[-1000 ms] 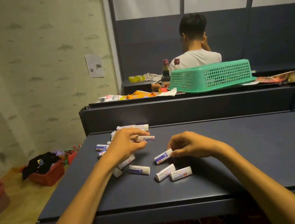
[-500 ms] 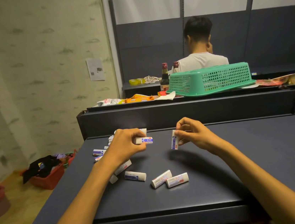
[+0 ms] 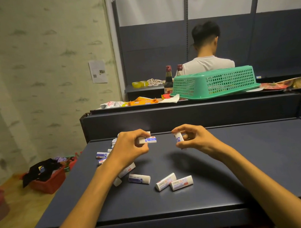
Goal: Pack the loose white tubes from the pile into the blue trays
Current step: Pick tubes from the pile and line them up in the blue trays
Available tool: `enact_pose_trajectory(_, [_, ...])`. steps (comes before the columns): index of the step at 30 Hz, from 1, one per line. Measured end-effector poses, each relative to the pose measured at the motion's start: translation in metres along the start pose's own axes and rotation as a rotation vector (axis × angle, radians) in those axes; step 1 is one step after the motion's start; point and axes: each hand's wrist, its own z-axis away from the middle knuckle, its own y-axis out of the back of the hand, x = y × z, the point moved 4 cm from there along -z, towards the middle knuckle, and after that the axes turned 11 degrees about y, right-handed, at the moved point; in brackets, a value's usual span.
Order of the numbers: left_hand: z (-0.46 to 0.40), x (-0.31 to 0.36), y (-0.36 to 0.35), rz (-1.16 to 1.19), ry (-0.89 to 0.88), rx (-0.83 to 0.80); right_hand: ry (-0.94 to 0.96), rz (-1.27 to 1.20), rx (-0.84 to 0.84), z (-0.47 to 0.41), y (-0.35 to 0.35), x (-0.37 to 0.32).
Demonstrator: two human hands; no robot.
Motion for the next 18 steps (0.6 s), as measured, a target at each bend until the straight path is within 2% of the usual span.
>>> enact_pose_trajectory(4, [0.002,-0.003,0.000,0.013,-0.003,0.001,0.003,0.033,-0.048,0.004,-0.005,-0.005])
enact_pose_trajectory(7, [0.004,-0.005,0.001,0.009,-0.008,-0.004,0.040,0.146,-0.053,0.005,-0.006,-0.006])
enact_pose_trajectory(12, [0.005,-0.006,0.003,0.031,0.000,-0.030,0.088,0.239,0.048,0.005,-0.005,-0.009])
enact_pose_trajectory(18, [0.007,-0.008,0.002,-0.013,-0.025,-0.031,0.175,0.445,0.075,0.016,-0.006,-0.022])
